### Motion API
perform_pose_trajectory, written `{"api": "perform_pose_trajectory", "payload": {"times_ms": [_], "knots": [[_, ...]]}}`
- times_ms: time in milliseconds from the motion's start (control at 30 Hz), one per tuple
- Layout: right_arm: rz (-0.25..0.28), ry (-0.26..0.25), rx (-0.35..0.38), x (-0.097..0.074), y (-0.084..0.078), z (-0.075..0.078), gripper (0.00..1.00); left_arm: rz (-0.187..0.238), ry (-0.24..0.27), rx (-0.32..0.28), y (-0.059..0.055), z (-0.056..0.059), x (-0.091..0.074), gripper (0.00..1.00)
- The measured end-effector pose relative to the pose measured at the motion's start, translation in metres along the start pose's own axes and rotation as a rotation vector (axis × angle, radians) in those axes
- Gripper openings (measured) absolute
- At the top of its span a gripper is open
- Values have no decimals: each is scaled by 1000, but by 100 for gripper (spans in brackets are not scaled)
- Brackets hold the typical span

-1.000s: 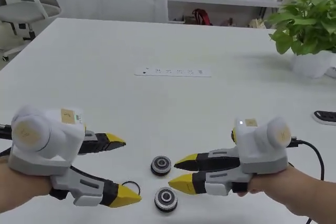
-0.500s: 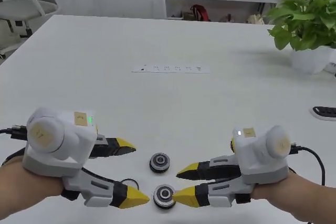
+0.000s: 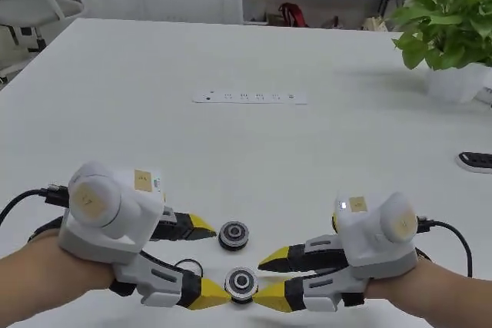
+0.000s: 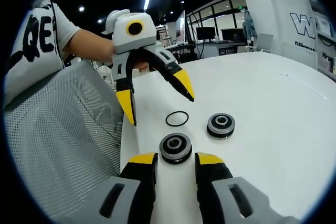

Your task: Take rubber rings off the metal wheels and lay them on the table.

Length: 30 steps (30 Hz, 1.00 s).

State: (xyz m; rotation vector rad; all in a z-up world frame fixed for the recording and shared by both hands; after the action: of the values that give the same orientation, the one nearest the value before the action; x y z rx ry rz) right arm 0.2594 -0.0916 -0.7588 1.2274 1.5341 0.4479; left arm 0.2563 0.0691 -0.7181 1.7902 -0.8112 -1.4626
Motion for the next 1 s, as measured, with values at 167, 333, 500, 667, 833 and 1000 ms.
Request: {"api": "perform_pose_trajectory", "payload": {"times_ms": [167, 333, 500, 667, 833, 1000], "knots": [[-17, 1, -13, 2, -3, 0, 23, -4, -11, -2, -2, 1, 4, 48], [-21, -1, -23, 3, -3, 1, 21, -17, -34, 1, -2, 2, 9, 45], [-17, -1, -22, 5, -2, 2, 20, -20, -41, 2, -2, 2, 13, 42], [-28, -6, -22, 6, -5, 3, 18, -30, -52, 2, -2, 3, 18, 38], [-34, -4, -23, 7, -6, 2, 17, -36, -58, 5, -1, 3, 23, 34], [-31, -3, -20, 7, -6, 2, 16, -44, -67, 2, -3, 5, 28, 31]]}}
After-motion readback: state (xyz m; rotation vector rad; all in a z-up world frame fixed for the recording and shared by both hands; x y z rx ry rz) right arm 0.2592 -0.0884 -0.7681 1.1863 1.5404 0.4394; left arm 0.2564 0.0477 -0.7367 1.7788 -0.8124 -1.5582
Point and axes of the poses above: the centre of the closed fingertips' face, and the gripper's own axes: x roughly forward along the fingers, z roughly to its right, y roughly out of its top, the point moved 8 cm from there along -x, roughly backward along the fingers, and after that the axes turned 12 degrees about x, right-handed, at the moved point
